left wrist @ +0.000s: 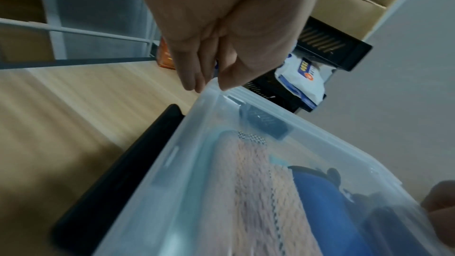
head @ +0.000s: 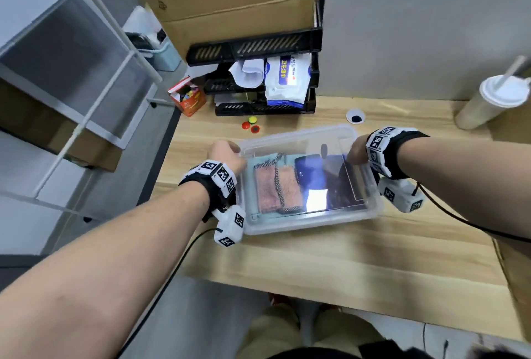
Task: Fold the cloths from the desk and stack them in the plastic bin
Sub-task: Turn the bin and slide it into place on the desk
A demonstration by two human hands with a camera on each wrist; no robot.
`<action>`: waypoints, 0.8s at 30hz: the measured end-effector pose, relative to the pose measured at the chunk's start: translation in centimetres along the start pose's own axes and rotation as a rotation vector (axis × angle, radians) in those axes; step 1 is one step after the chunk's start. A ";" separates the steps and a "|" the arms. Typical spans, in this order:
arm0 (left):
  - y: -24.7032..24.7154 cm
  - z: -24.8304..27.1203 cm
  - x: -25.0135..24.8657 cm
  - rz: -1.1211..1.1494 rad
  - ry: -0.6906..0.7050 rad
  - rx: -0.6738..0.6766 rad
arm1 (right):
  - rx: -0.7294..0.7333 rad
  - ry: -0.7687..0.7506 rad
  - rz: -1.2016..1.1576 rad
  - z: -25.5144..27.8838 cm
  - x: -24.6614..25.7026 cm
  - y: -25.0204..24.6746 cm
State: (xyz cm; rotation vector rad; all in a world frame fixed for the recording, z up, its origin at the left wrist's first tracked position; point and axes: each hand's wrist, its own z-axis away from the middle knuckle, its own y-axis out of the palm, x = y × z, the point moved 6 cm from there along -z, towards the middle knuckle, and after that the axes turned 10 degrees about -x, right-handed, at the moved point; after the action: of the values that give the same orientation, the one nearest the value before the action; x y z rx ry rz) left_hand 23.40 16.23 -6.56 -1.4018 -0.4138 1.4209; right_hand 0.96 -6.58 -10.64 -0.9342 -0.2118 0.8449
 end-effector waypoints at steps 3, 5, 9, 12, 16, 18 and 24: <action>1.7 0.5 -2.8 -0.032 0.130 0.165 | 0.031 0.078 -0.299 4.3 -2.0 0.0; 2.9 1.0 -4.2 -0.049 0.169 0.262 | 0.004 0.137 -0.409 5.8 -3.9 0.7; 3.3 1.1 -3.4 -0.125 0.048 0.203 | -0.091 0.357 -0.574 7.2 -7.0 2.5; 4.1 2.1 -1.5 -0.050 -0.115 0.294 | -0.092 0.446 -0.775 7.5 -8.1 4.1; 5.5 2.4 0.2 0.024 -0.230 0.396 | -0.103 0.503 -0.990 7.8 -8.0 5.3; 5.5 2.4 0.1 0.022 -0.232 0.384 | -0.106 0.525 -1.039 8.0 -7.9 5.4; 4.8 2.3 -0.6 -0.004 -0.199 0.315 | -0.141 0.573 -1.034 8.9 -7.9 4.5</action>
State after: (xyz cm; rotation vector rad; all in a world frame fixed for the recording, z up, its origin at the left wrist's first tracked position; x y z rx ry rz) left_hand 19.27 14.79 -9.62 -1.0104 -0.3025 1.5534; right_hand -11.29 -5.33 -7.36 -0.9942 -0.2183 -0.3968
